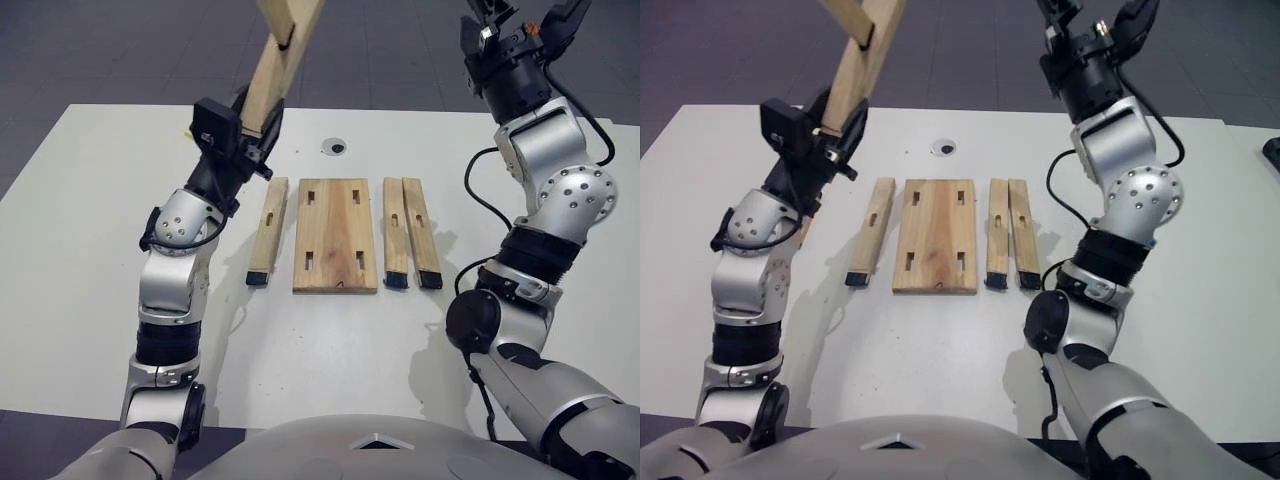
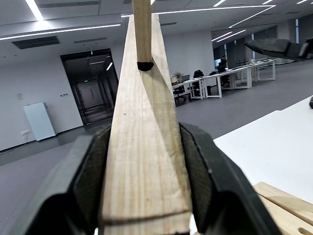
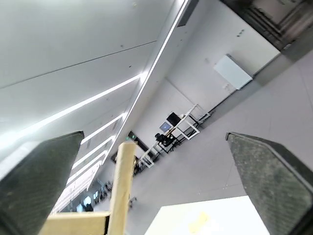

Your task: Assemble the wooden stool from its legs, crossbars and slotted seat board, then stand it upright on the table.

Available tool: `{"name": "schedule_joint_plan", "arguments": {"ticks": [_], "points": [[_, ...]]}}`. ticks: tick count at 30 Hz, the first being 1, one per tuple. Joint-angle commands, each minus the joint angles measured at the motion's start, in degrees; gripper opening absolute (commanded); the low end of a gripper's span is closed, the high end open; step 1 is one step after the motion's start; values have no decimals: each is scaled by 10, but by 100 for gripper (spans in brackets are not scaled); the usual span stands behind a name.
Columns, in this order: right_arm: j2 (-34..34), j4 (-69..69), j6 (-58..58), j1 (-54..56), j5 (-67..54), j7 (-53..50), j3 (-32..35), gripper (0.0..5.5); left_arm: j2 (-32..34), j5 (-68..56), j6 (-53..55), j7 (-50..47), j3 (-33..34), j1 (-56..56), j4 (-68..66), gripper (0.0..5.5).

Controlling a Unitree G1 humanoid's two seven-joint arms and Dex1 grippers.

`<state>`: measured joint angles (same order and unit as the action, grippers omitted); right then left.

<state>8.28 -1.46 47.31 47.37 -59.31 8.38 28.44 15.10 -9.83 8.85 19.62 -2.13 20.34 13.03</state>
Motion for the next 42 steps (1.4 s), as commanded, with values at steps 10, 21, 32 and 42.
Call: {"name": "schedule_joint_plan", "arguments": {"ticks": [10, 21, 32, 42], "points": [[22, -104, -41, 37, 56, 104, -81, 540, -15, 23, -29, 32, -52, 5, 15, 204], [17, -147, -48, 65, 52, 123, -72, 435, -12, 33, -30, 36, -68, -7, 20, 204], [8, -147, -48, 55, 55, 114, -72, 265, -7, 45, -41, 41, -66, -5, 12, 204], [12, -133, -21, 43, 37, 107, -68, 138, -10, 50, -46, 37, -68, -5, 6, 204]]}}
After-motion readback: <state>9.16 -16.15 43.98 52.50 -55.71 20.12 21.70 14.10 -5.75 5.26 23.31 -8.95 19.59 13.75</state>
